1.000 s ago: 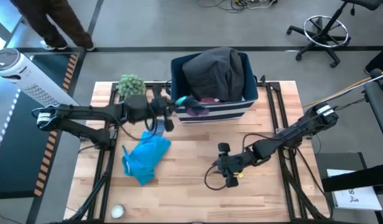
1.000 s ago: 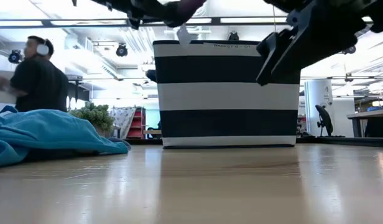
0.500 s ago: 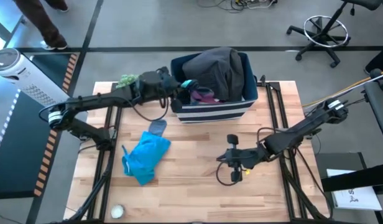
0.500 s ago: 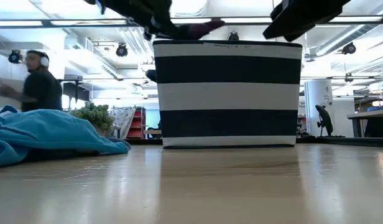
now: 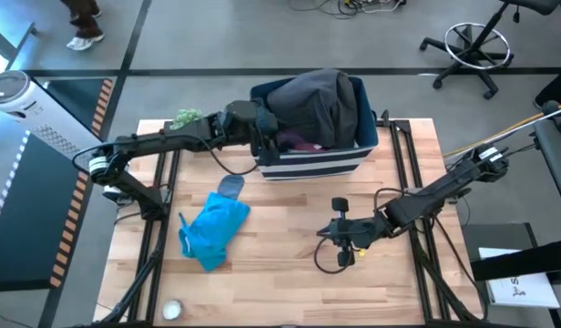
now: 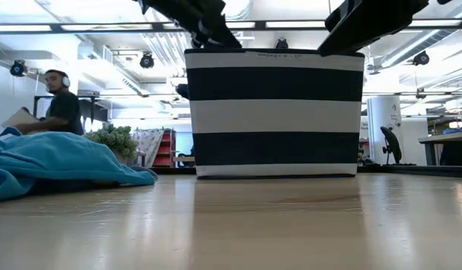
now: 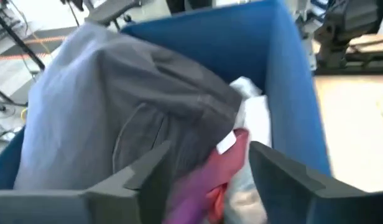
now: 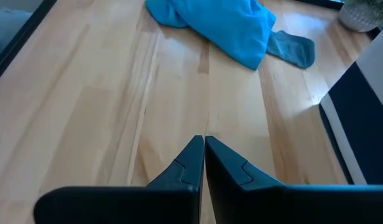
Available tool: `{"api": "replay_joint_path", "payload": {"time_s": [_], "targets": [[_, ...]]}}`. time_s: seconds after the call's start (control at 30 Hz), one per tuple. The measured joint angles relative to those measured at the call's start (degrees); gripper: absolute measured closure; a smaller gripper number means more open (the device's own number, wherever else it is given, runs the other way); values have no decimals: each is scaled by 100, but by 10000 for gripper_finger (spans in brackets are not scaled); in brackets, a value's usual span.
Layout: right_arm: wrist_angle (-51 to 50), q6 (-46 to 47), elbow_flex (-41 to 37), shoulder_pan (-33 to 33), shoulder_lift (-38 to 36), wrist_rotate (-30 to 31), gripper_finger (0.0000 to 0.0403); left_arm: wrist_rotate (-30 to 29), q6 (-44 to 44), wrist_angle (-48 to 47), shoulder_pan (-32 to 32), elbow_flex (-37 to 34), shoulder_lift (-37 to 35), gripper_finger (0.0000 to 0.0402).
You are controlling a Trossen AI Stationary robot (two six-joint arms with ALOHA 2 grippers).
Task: Sort clothes
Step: Put the blue shorts into the blue laundry bin
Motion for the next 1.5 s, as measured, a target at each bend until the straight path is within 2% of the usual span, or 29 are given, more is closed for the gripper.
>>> {"api": "replay_joint_path", "payload": {"time_s": [0.17, 0.37, 0.57, 0.7, 1.0, 1.23, 1.5], "targets": [[-5, -3, 0, 37, 56, -8, 403, 0, -6, 5, -155, -156, -312, 164], [-10, -71, 0, 35, 58, -5, 403, -47, -280, -107, -642, -670, -919, 170], [-3, -76, 0, 35, 58, -6, 403, -1026, -747, -890, -1576, -1268, -1540, 187], [-10, -78, 0, 35, 58, -10, 403, -1503, -1647, -1569, -2274, -1695, -1868, 190], [-14, -45, -2, 35, 56, -30, 403, -1540, -3897, -2119, -3369, -2810, -2202, 187], [-14, -45, -2, 35, 56, -27, 403, -1308, -5217, -2706, -3691, -3285, -2054, 181], [-14, -45, -2, 35, 56, -24, 403, -1151, -5883, -2778, -3737, -3671, -1644, 161]]}}
